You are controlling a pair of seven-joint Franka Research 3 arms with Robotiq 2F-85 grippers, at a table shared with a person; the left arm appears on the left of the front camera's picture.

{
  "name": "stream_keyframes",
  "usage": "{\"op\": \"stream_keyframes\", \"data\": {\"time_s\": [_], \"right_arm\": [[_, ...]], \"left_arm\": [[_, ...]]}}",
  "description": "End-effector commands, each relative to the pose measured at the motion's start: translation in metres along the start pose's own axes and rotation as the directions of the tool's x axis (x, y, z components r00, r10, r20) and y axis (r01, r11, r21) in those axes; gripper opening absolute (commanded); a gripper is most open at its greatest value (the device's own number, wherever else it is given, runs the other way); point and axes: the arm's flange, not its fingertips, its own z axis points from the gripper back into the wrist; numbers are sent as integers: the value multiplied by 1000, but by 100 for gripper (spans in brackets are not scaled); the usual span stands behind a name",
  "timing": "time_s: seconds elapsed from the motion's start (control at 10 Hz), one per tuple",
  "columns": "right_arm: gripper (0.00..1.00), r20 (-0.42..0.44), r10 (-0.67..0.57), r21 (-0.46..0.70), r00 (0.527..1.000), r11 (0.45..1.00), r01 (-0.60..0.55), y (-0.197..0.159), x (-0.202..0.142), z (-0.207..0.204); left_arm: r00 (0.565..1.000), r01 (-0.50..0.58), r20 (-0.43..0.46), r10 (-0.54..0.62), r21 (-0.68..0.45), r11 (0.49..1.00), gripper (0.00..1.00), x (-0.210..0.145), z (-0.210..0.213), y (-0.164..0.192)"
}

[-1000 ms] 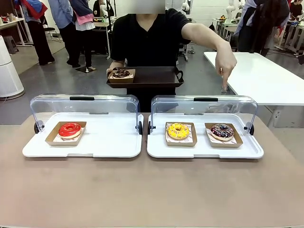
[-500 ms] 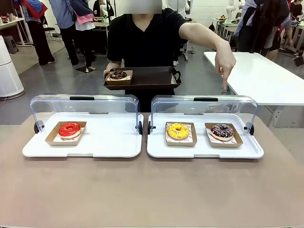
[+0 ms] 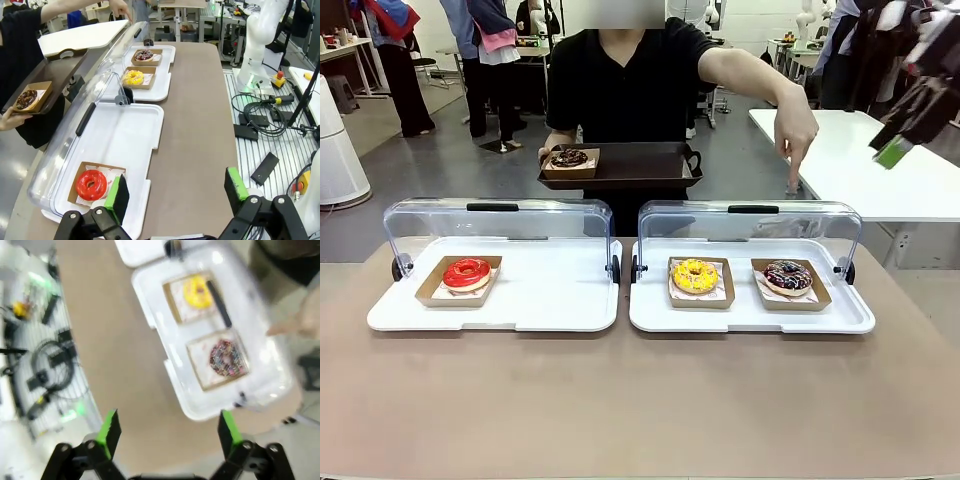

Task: Provide the desired donut to the person.
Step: Pick up and lift the Paper togo box containing the Donut pointed at by the person.

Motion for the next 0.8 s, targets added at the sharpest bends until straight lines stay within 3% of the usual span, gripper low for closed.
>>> {"op": "stream_keyframes", "data": {"time_s": [0.0, 0.2, 0.3, 0.5, 0.7], "right_arm": [[100, -167, 8, -60, 986, 998, -18, -13, 0, -38], [100, -240, 40, -50, 970, 997, -53, -18, 7, -78], [100, -218, 47, -23, 975, 998, -53, -19, 8, -92], [100, -183, 42, 10, 982, 999, -40, -10, 2, -91], [100, -227, 66, -3, 972, 998, -68, -20, 7, -98]], "left_arm": [[1000, -9, 5, 9, 0, 1000, 100, 1, 1, 0], [1000, -9, 5, 9, 0, 1000, 100, 1, 1, 0], [1000, -9, 5, 9, 0, 1000, 100, 1, 1, 0], [1000, -9, 5, 9, 0, 1000, 100, 1, 1, 0], [1000, -9, 5, 9, 0, 1000, 100, 1, 1, 0]]}}
